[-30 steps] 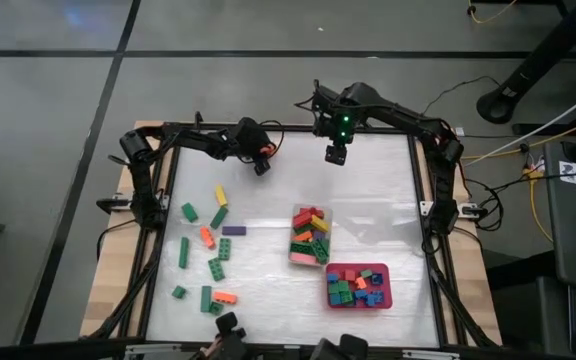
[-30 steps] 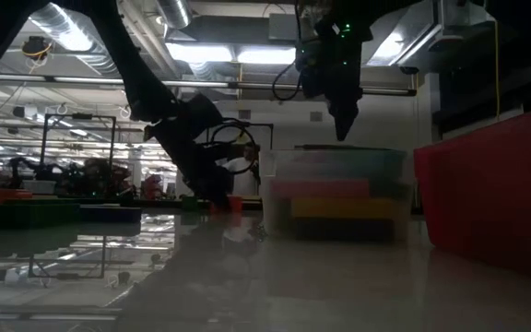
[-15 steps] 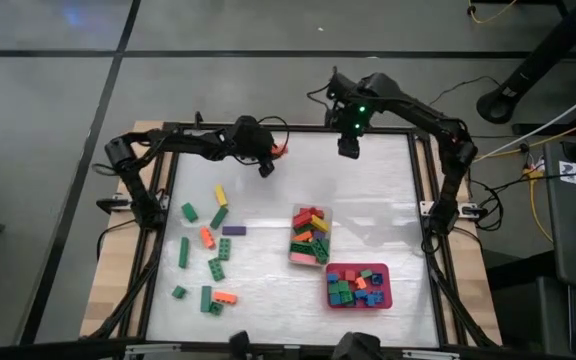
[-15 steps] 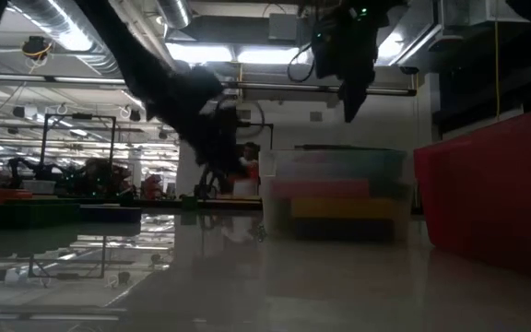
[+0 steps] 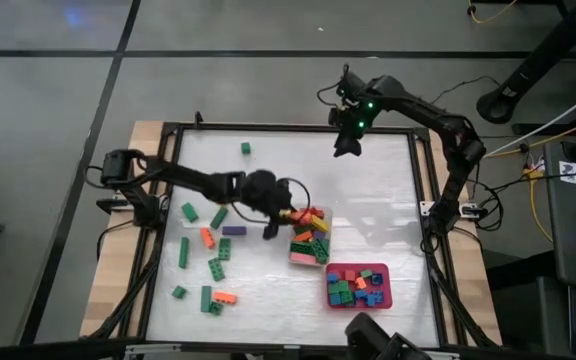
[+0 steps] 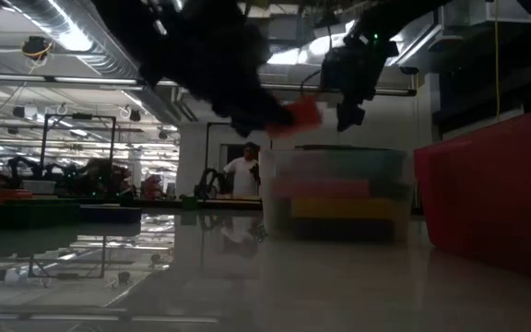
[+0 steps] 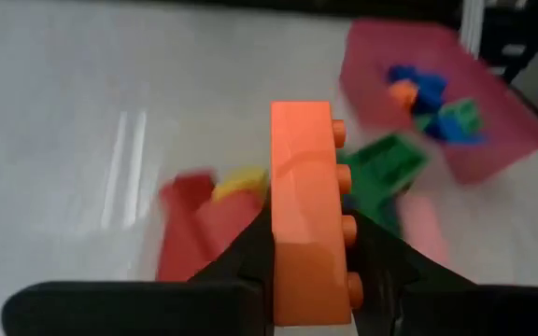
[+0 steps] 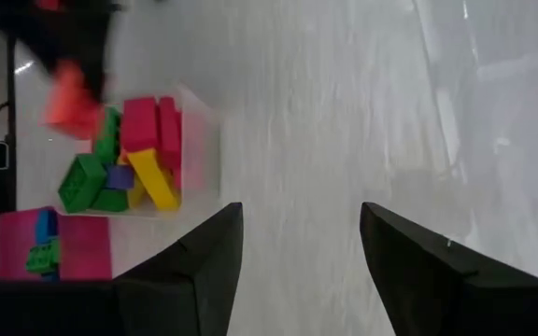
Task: Sort blocks by size
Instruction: Put the orange rectangular game piece into the transparent bin, then put the green square block into the red bin
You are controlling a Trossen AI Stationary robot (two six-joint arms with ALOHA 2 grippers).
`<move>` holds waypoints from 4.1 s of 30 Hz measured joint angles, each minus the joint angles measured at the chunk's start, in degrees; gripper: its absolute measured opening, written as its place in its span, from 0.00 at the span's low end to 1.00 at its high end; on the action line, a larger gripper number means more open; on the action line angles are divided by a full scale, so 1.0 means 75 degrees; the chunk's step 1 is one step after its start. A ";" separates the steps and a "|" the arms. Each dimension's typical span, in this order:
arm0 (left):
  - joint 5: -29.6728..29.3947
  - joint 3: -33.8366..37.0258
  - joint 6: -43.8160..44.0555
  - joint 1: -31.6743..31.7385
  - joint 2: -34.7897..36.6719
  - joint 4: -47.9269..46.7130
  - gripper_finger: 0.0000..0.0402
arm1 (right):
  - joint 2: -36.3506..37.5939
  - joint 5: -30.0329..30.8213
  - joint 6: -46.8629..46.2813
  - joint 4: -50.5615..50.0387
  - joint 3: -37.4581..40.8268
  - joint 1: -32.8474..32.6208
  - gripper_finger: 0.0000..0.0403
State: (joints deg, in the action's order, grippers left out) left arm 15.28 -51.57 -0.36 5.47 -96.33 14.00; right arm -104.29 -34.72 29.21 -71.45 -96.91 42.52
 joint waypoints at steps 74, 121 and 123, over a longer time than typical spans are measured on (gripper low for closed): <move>-0.3687 -0.0046 0.4080 0.4392 -0.0074 -0.2840 0.38 | -0.0003 0.1836 -0.0458 0.2118 0.0832 -0.2419 0.53; -0.4520 -0.0091 0.4191 0.4488 -0.1054 -0.2386 0.38 | -0.0006 0.1908 -0.0449 0.2132 0.0832 -0.2419 0.53; -0.4526 -0.0098 0.4100 0.4488 -0.1072 -0.2316 0.38 | -0.0006 0.1903 -0.0449 0.2129 0.0832 -0.2419 0.53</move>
State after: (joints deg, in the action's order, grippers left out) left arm -18.66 -52.31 30.39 39.13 -104.38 -3.37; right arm -104.33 -20.45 25.85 -55.48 -90.67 24.38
